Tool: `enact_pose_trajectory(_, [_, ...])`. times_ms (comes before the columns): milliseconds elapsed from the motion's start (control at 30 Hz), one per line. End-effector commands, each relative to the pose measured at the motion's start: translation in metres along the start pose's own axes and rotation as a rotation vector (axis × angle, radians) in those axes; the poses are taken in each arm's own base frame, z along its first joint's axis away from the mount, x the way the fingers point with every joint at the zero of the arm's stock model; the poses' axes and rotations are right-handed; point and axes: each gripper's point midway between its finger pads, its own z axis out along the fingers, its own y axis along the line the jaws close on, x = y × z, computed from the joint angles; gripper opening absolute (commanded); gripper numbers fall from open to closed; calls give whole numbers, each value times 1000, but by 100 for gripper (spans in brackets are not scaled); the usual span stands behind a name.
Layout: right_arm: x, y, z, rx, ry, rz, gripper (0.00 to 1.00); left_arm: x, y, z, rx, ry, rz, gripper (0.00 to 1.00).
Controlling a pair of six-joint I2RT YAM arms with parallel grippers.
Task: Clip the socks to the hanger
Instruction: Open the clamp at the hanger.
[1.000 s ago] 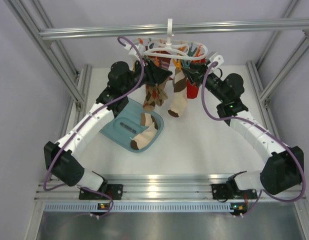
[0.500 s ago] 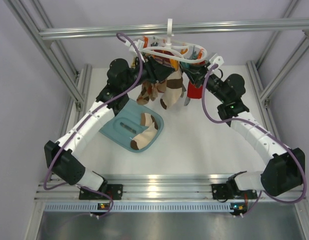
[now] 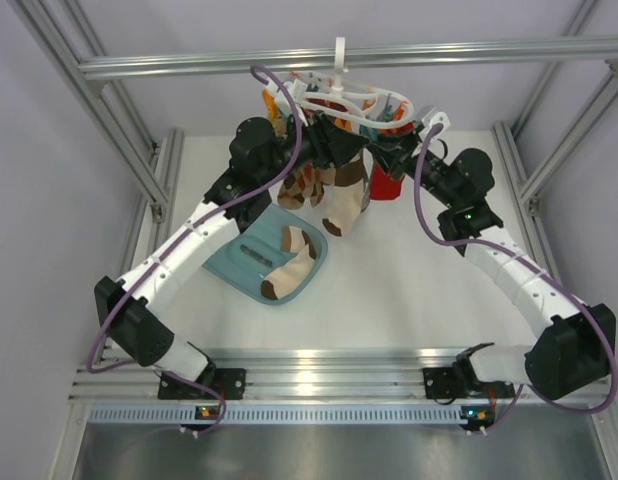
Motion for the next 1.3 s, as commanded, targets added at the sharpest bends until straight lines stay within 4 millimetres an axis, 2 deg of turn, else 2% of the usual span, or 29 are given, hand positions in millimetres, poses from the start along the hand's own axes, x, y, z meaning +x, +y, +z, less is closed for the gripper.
enact_pose_trajectory(0, [-23, 14, -6, -26, -29, 62, 0, -18, -4, 4, -36, -65, 48, 61])
enact_pose_trajectory(167, [-16, 14, -8, 0, -12, 113, 0, -7, -5, 12, -69, -50, 70, 64])
enact_pose_trajectory(267, [-15, 16, -9, 9, -13, 127, 0, -9, -5, 16, -77, -55, 68, 66])
enact_pose_trajectory(400, [-15, 16, -11, 18, -17, 135, 0, -6, 11, 20, -155, -54, 42, 66])
enact_pose_trajectory(600, [-14, 19, -15, 19, -19, 138, 0, -8, 15, 22, -178, -70, 26, 66])
enact_pose_trajectory(767, [-12, 22, -16, 9, -17, 139, 0, -8, 7, 29, -126, -75, -5, 66])
enact_pose_trajectory(1000, [-10, 24, -16, 1, -14, 132, 0, -6, 8, 39, -110, -77, -24, 64])
enact_pose_trajectory(1233, [-6, 27, -19, -4, -8, 126, 0, -12, 2, 42, -87, -102, -53, 60])
enact_pose_trajectory(1267, [-3, 27, -19, -1, -2, 128, 0, -13, 2, 42, -87, -104, -53, 57])
